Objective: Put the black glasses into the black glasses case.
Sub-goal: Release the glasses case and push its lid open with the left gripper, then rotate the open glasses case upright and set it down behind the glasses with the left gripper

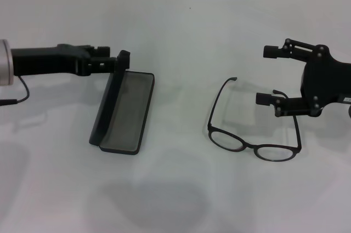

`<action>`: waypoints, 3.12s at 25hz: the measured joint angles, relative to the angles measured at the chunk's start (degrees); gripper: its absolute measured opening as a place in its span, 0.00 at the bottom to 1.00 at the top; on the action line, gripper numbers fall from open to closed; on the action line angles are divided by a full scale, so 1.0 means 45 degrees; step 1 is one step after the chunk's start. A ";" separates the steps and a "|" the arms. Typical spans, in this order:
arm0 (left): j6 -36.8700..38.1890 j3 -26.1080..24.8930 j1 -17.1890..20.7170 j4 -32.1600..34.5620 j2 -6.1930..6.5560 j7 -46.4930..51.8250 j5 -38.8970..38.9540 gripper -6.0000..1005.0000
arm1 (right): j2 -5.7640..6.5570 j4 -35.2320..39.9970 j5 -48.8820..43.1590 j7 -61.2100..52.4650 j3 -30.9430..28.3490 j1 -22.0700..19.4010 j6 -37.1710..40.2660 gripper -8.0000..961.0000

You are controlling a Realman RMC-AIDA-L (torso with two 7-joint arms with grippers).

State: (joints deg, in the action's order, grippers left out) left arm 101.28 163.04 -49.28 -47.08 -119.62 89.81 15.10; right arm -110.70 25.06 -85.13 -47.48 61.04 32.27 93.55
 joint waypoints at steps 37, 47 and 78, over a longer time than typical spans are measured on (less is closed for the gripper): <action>-0.2457 0.0020 -0.0492 0.1091 0.0090 0.0454 -0.2438 0.46 | -0.0201 0.0019 -0.0008 0.0480 0.0092 -0.0042 0.0071 0.91; -0.2523 0.0020 -0.0983 0.1010 0.0098 -0.1056 -0.2348 0.22 | -0.0204 0.0035 -0.0497 0.1145 0.0147 -0.0315 0.0817 0.91; -0.6168 0.0020 -0.5097 0.4408 -0.0009 -0.8540 -0.5738 0.25 | -0.0518 -0.0142 -0.0764 0.2418 0.0009 -0.1350 0.1130 0.91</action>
State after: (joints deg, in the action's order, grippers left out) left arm 73.52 163.12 -72.21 -27.25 -119.66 51.38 -10.72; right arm -113.03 24.42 -88.57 -36.60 61.08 26.19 98.63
